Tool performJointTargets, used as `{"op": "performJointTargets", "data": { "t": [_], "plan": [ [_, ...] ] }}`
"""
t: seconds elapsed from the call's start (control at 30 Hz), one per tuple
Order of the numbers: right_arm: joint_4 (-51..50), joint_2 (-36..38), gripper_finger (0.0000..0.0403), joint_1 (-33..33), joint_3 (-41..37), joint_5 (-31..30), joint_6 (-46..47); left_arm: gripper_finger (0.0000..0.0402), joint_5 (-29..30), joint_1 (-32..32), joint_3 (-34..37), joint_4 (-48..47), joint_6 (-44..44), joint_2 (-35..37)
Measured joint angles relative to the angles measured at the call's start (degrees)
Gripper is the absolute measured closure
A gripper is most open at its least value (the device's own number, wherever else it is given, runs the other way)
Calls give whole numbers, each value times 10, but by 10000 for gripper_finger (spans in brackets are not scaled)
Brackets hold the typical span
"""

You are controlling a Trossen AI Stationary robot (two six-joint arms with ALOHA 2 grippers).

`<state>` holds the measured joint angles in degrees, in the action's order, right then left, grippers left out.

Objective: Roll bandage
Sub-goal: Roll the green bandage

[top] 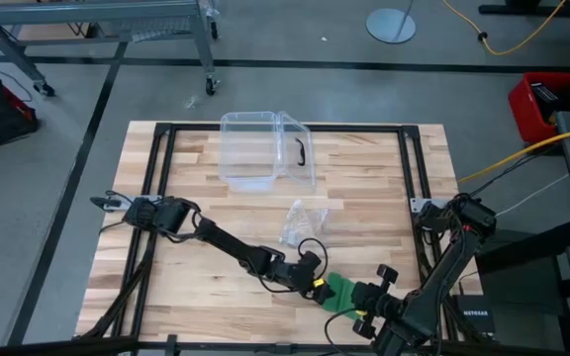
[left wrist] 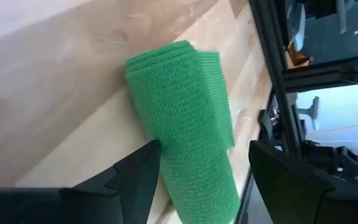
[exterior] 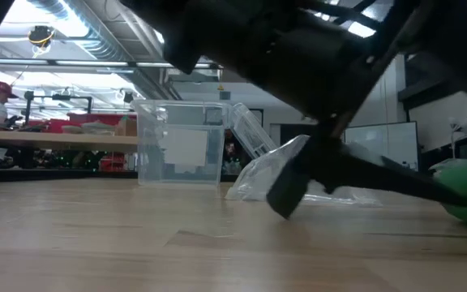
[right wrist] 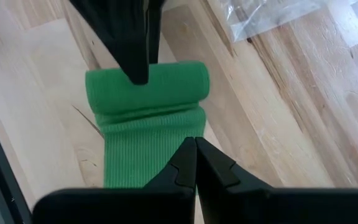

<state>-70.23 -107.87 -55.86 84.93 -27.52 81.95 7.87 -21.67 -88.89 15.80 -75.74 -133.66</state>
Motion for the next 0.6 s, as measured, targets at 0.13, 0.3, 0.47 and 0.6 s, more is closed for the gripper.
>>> {"op": "performJointTargets", "data": {
  "t": [0.13, 0.3, 0.47, 0.6],
  "plan": [
    [3, 0, 397, 0, 0, 0, 0, 163, -13, 0, -25, -5, -12, -19],
    [2, 0, 397, 0, 0, 0, -1, 163, -13, 1, -34, -39, -13, -23],
    [3, 0, 397, 0, 0, 0, -10, 163, -13, 1, -34, -61, -22, -25],
    [3, 0, 397, 0, 0, -1, -12, 163, -13, 1, -34, -80, -30, -26]
  ]
}}
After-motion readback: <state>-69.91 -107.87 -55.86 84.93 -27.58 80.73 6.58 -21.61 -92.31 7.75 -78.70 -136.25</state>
